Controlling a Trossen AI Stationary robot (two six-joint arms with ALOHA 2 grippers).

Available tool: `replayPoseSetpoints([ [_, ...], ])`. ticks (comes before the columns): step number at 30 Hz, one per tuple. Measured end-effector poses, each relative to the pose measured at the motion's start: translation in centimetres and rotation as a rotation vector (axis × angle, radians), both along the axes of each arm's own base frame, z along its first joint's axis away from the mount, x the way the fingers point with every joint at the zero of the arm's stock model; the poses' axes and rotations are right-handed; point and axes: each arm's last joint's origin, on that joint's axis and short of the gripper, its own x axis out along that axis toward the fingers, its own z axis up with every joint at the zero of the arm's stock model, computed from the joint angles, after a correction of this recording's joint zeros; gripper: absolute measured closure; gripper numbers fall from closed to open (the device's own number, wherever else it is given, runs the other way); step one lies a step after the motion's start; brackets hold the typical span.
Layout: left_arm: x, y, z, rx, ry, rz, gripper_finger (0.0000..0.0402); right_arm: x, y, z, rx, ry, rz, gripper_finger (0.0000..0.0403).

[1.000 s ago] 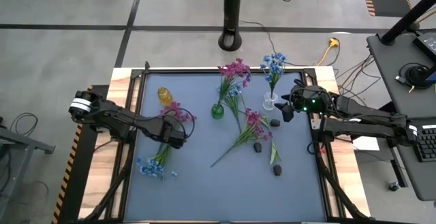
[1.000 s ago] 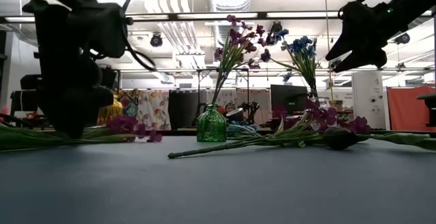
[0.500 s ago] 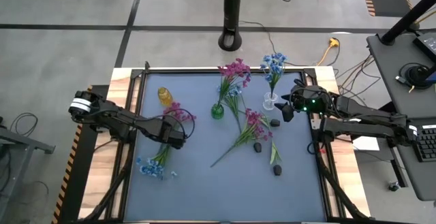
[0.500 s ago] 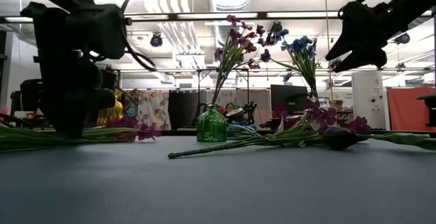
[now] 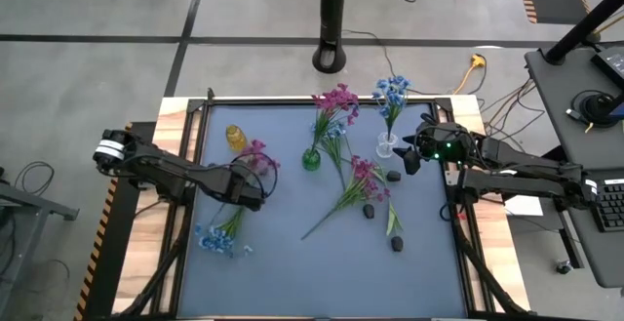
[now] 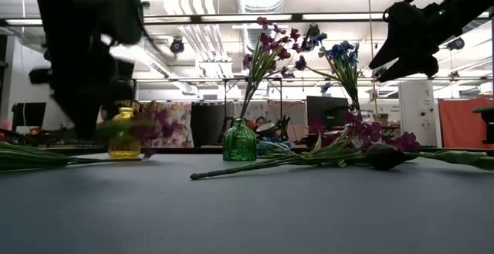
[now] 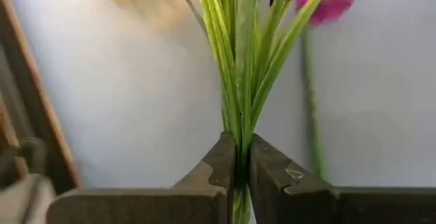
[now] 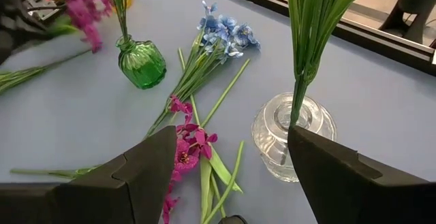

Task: Sort flowers into vase by color
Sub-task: Put the left purple flowers into the green vase

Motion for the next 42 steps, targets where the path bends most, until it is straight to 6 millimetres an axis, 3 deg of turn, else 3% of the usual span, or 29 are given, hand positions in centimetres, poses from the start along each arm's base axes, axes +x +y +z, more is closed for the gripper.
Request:
replayPoseSetpoints([
  [9, 0.5, -0.8, 7.7, 0.206, -0.110, -0.125, 0.0397, 0.0, 0.0, 0.0, -0.001, 0.001, 0.002, 0.0133],
  [12, 1.3, -1.9, 10.0, 0.255, -0.251, -0.275, 0.0397, 0.0, 0.1, 0.0, -0.006, 0.003, 0.011, 0.0133],
  [17, 3.1, -4.3, 13.6, 0.314, -0.567, -0.666, 0.0397, 0.2, 0.6, 0.0, -0.015, 0.004, 0.055, 0.0133],
  [20, 3.5, -4.8, 14.7, 0.371, -0.689, -0.767, 0.0397, 0.3, 1.1, 0.2, -0.031, -0.002, 0.111, 0.0133],
  [27, 5.3, -5.8, 12.8, 0.458, -0.995, -1.056, 0.0397, 1.9, 3.4, 0.7, -0.133, -0.122, 0.334, 0.0133],
  [35, 5.7, -5.8, 9.1, 0.553, -1.155, -0.982, 0.0397, 4.7, 7.3, 1.6, -0.296, -0.286, 0.625, 0.0133],
  [42, 7.5, -6.3, 6.5, 0.616, -1.235, -0.901, 0.0397, 8.0, 9.3, 2.0, -0.438, -0.456, 0.694, 0.0133],
])
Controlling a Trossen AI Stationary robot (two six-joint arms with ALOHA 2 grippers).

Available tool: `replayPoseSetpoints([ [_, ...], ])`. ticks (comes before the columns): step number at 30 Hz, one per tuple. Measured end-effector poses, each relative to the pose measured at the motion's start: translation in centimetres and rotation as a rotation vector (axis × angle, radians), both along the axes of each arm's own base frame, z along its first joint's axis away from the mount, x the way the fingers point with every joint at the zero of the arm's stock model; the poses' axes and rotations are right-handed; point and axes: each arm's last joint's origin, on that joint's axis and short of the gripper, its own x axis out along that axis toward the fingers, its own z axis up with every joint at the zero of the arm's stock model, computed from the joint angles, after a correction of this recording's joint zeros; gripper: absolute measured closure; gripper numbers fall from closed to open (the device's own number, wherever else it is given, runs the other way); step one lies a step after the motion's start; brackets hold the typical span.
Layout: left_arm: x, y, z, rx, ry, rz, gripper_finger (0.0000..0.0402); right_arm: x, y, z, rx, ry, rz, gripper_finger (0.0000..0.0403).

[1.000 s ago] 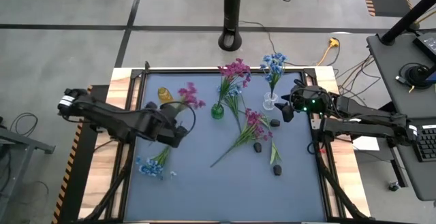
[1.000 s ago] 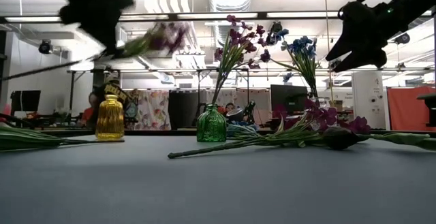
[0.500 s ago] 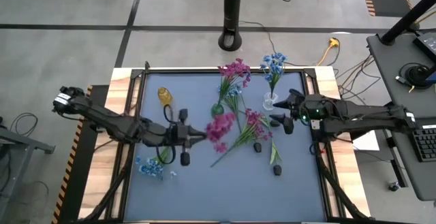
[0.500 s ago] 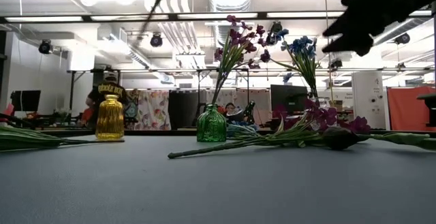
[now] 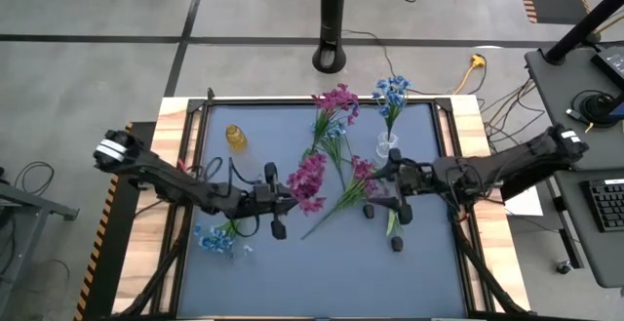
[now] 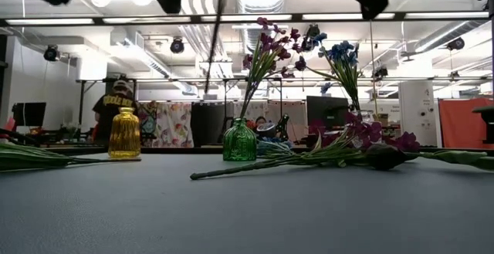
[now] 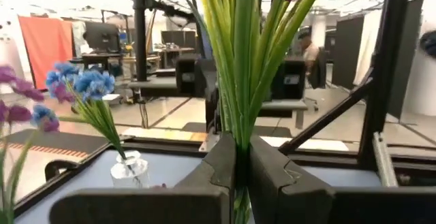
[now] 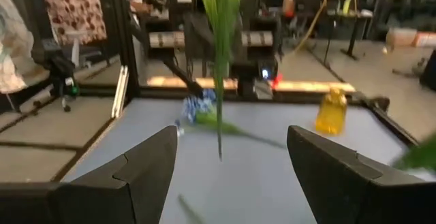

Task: Sort flowers into vase by color
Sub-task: Put the left purple flowers into the green vase

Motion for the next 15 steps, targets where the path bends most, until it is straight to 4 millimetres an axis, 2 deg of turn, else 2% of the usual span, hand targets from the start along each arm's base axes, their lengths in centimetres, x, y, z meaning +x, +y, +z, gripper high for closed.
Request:
replayPoseSetpoints([
  [7, 2.3, -0.6, -1.7, 0.004, 0.002, 0.014, 0.0397, 2.8, 0.6, -0.2, -0.009, -0.040, -0.001, 0.0133],
  [15, 5.0, -0.6, -2.0, 0.011, 0.001, 0.042, 0.0397, 6.2, 1.4, 0.4, -0.025, -0.011, 0.002, 0.0133],
])
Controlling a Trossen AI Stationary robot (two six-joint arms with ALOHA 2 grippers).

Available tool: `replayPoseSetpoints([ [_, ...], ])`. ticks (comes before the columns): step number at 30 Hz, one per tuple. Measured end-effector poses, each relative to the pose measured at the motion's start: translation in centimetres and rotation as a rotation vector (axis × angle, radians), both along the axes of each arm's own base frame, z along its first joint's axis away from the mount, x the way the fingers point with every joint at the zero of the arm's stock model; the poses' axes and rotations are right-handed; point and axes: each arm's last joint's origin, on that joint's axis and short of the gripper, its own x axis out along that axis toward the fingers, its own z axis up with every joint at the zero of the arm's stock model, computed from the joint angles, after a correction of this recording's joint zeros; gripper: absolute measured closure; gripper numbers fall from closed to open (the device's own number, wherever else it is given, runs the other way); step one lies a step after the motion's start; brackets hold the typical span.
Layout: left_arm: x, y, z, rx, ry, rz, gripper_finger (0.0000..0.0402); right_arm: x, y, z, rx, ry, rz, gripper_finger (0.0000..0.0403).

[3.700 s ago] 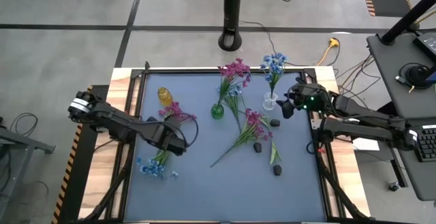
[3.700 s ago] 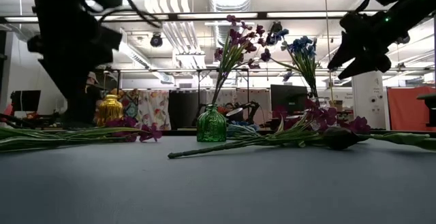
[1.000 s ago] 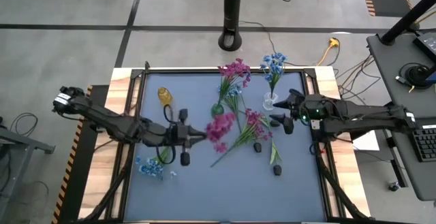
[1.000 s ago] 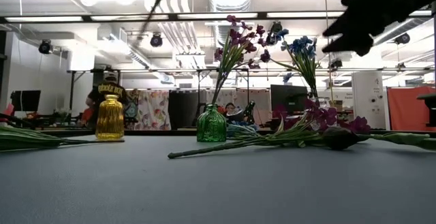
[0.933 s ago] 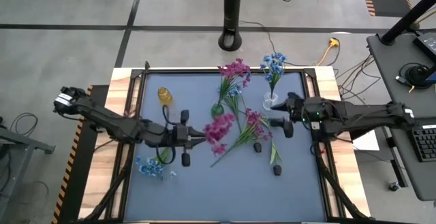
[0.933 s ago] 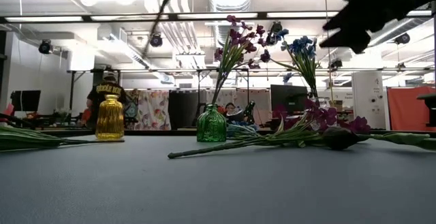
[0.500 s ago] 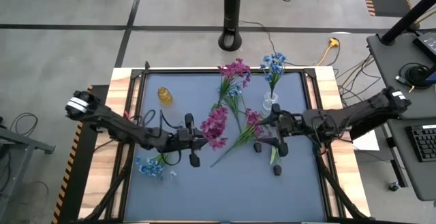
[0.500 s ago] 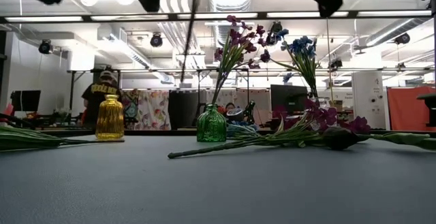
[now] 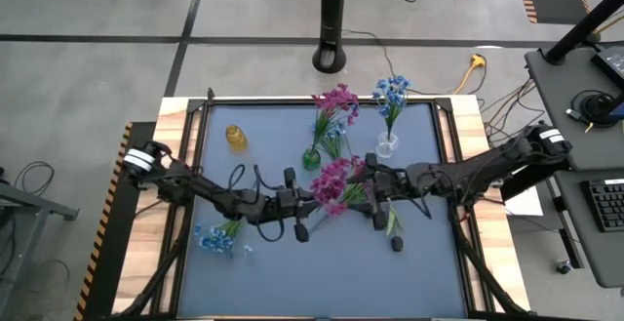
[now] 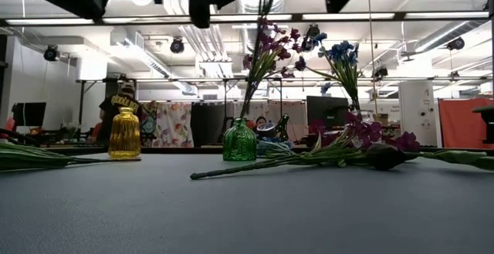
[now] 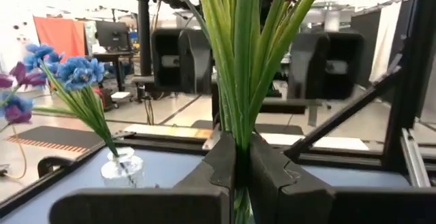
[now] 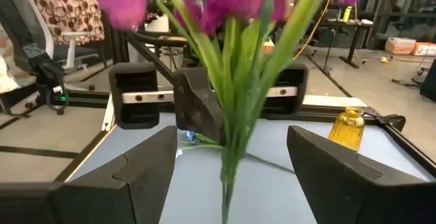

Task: Sort flowers into vase by color
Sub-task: Put the left purple flowers into the green vase

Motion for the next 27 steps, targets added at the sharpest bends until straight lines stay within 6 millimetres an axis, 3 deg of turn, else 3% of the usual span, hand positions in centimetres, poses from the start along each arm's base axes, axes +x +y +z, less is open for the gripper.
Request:
replayPoseSetpoints([
  [14, 0.2, 0.1, 0.2, 0.005, -0.002, 0.018, 0.0397, 3.1, 0.7, 0.8, -0.032, -0.048, 0.004, 0.0144],
  [27, 0.2, 0.1, 0.2, 0.004, -0.002, 0.023, 0.0397, 3.4, 0.8, 0.9, -0.029, -0.055, 0.001, 0.0267],
])
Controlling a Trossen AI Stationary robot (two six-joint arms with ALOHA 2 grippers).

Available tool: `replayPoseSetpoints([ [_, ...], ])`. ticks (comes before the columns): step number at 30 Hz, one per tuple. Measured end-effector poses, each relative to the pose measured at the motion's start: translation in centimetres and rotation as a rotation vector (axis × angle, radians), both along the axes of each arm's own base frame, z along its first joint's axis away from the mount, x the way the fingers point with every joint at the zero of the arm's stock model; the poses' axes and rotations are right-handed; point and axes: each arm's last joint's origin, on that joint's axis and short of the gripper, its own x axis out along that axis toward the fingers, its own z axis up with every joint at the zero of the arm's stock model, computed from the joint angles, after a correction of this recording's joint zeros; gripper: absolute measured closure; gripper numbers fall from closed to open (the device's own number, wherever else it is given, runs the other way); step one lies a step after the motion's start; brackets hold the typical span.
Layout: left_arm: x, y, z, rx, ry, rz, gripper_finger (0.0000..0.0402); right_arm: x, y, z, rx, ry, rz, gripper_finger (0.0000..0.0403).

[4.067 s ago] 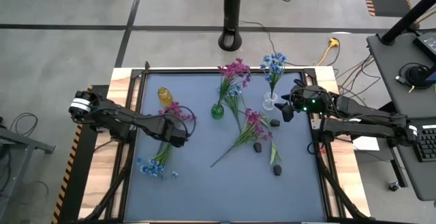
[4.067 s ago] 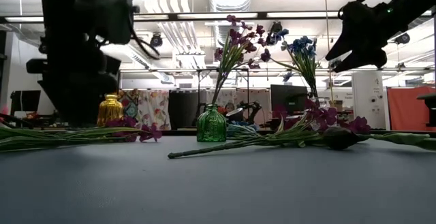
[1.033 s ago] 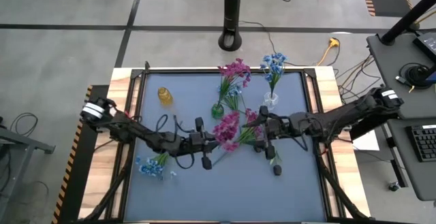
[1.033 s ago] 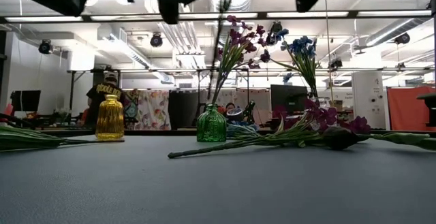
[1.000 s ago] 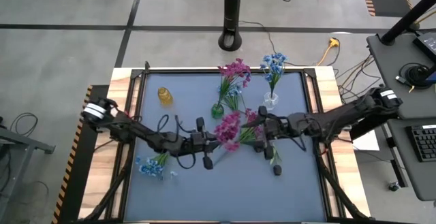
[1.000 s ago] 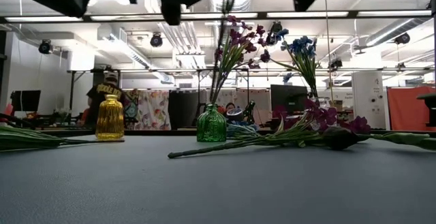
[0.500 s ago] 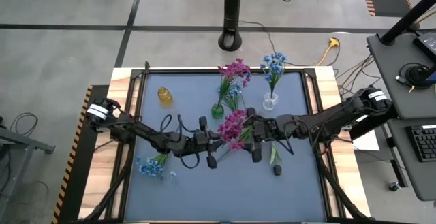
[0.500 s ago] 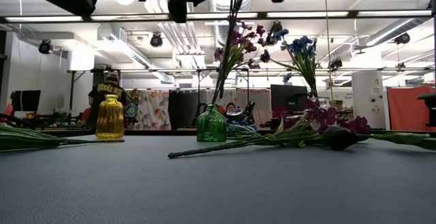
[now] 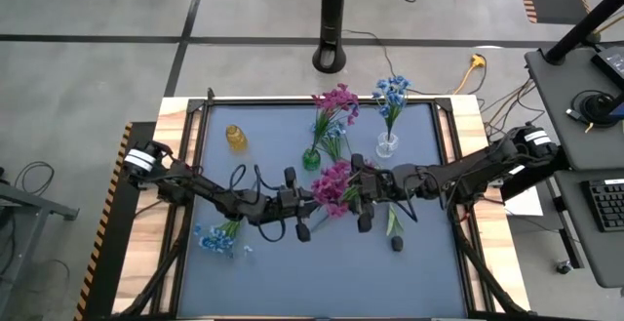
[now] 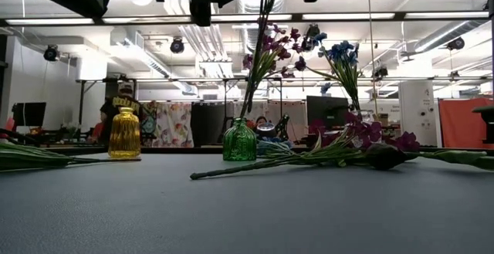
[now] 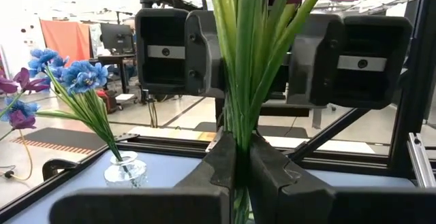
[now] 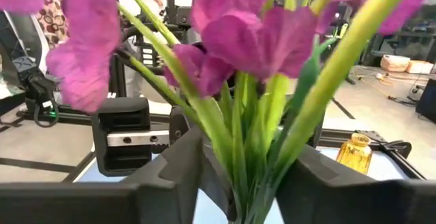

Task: Sort flowers into vase by color
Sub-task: Put the left purple flowers into the green vase

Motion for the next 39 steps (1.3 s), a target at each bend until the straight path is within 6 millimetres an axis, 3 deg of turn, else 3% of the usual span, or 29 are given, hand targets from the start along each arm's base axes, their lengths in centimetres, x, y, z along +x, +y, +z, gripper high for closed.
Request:
replayPoseSetpoints([
  [10, 0.0, 0.0, 0.1, -0.013, -0.009, -0.003, 0.0387, 0.1, 0.0, -0.1, -0.008, 0.001, -0.002, 0.0349],
  [16, -0.3, 0.1, 0.9, -0.034, -0.013, -0.002, 0.0322, -0.2, 0.0, 0.3, -0.006, -0.008, 0.002, 0.0372],
  [21, -1.0, 0.4, 1.2, -0.020, 0.105, 0.008, 0.0258, -0.1, -0.3, 0.6, -0.005, -0.009, -0.010, 0.0373],
  [27, -2.8, 1.0, 2.1, -0.041, 0.270, 0.013, 0.0215, 0.4, -1.8, 1.7, -0.032, 0.038, -0.082, 0.0374],
  [39, -8.9, 3.3, 3.8, -0.105, 0.561, 0.169, 0.0210, 1.7, -6.9, 5.2, -0.063, 0.022, -0.267, 0.0374],
])
